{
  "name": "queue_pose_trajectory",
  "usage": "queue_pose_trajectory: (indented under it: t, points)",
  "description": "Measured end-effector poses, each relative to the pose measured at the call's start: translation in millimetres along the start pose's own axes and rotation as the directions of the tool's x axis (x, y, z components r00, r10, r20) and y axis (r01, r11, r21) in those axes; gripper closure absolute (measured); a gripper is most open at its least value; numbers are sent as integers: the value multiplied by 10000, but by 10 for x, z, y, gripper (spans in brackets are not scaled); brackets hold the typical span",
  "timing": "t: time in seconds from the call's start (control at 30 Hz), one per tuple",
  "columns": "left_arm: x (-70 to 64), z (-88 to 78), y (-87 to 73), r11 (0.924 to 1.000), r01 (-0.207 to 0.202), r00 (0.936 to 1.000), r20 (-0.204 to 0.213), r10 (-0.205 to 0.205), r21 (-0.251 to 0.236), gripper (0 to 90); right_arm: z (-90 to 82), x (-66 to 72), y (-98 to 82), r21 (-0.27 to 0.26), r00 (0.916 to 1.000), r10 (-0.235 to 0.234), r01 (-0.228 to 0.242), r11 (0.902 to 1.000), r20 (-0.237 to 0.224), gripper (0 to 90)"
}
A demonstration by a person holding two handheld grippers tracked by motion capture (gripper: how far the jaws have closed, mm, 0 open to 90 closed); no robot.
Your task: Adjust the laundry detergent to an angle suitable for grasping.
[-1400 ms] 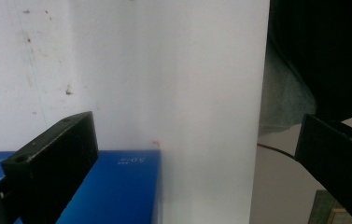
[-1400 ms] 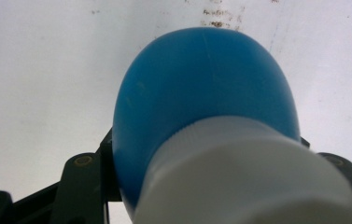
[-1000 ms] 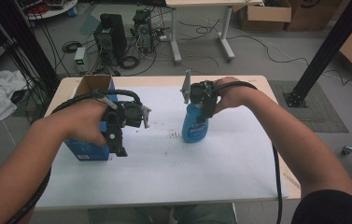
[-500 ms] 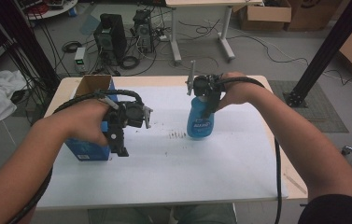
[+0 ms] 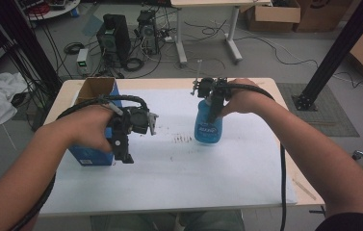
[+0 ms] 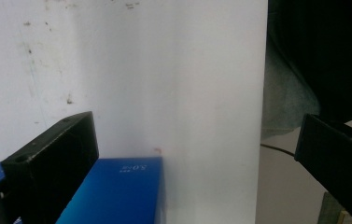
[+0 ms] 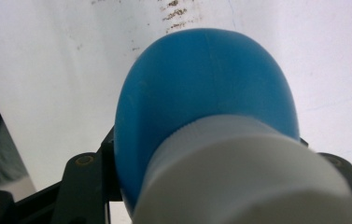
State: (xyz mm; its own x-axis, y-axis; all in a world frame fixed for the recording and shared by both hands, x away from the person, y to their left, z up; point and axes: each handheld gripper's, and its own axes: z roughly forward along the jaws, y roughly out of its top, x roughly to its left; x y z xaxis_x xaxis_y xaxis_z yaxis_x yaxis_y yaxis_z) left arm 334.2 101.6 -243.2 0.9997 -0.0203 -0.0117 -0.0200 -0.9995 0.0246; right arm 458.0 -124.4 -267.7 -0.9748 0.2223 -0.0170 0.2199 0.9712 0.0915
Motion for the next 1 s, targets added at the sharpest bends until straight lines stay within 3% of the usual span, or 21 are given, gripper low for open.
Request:
queue_pose_trajectory:
  t: [0.2,0.4,0.7,0.83,1.0]
  points:
    - [-19,10,10,10000,-58,10000,-40,58,-26,1,47,81,-17,11,9975,707,-707,9975,-38,401]
    - [-29,17,12,10000,-89,9999,-68,89,-43,1,96,124,-22,-32,9872,1589,-1589,9873,139,401]
    - [-37,33,19,10000,-82,9999,-73,82,-11,1,168,162,-13,-96,9561,2923,-2922,9563,221,402]
    - [-44,40,22,9999,-112,9999,-92,111,-43,1,158,159,-13,-130,9461,3216,-3213,9469,377,402]
    - [-59,47,24,9996,-148,9998,-125,145,-250,1,186,48,-71,-215,9207,3902,-3900,9205,64,402]
